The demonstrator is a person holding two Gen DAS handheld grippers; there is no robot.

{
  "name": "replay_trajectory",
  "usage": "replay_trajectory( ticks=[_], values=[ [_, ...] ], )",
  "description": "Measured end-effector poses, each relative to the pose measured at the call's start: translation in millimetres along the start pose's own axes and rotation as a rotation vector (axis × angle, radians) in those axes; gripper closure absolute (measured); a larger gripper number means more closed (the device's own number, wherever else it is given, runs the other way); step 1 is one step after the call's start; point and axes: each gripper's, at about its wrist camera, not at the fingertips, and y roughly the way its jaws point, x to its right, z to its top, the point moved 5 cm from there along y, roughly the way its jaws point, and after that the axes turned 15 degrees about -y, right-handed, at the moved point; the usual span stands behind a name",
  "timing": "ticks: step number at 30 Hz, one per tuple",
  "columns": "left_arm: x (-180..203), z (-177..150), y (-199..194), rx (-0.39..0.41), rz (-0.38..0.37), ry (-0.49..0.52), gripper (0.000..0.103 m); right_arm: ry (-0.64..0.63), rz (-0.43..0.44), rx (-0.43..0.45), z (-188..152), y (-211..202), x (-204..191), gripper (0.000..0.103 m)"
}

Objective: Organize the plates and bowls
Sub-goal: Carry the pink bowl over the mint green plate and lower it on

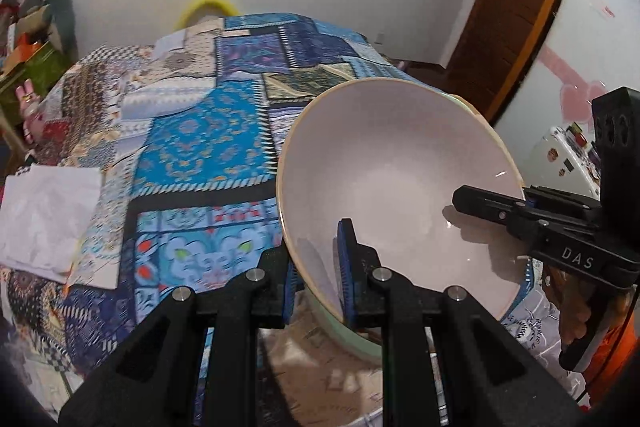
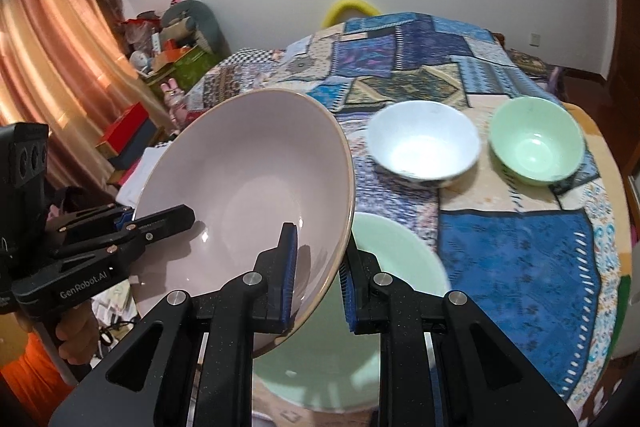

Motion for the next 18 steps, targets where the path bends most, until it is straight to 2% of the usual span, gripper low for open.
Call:
replay_trajectory(
  ticks=[9, 18],
  values=[
    [-51.2, -8.2, -22.7, 0.023, 0.056, -0.058, 0.085, -0.033, 0.07, -0.014, 4.8, 25.5, -40.6, 0.085],
    [-90.4, -19.7, -27.2, 0.023, 0.103, -0.099, 0.085, -0.054, 0.122, -0.057, 3.7, 52.7, -71.0, 0.085]
  ],
)
